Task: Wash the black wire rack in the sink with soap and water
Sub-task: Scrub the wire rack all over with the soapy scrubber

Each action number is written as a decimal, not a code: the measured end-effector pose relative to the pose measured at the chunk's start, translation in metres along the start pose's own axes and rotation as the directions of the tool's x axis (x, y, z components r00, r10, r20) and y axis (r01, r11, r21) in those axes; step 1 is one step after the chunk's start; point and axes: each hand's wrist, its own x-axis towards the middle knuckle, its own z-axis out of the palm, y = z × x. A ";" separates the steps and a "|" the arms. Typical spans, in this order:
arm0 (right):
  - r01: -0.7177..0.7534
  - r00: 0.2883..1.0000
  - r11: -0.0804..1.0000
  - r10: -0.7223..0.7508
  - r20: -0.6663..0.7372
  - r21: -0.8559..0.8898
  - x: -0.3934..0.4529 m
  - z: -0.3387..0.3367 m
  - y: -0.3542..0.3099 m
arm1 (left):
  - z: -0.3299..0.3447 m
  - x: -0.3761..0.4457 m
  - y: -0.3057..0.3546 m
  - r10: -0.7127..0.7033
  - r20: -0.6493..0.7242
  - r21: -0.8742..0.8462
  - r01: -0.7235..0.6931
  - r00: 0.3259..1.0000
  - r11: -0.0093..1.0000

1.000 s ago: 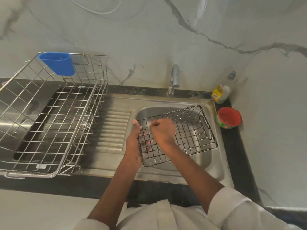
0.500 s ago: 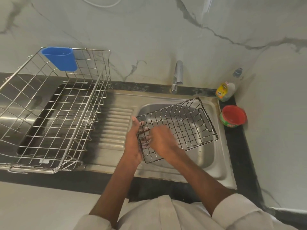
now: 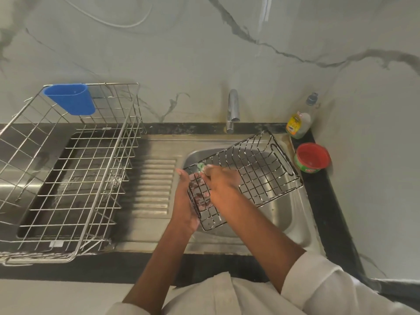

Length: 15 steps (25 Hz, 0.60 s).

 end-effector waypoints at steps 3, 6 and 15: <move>-0.080 0.997 0.996 0.080 -0.002 -0.037 -0.001 0.001 0.006 | 0.007 0.000 -0.003 0.008 -0.009 0.016 -0.008 1.000 1.000; -0.174 0.981 0.980 0.165 0.103 0.093 -0.009 0.005 -0.003 | 0.013 -0.002 -0.005 -0.003 -0.036 0.047 0.005 0.999 0.999; -0.243 0.968 0.954 0.227 0.104 0.175 -0.002 -0.012 -0.010 | 0.005 -0.005 -0.011 0.070 -0.048 0.081 -0.066 0.996 0.995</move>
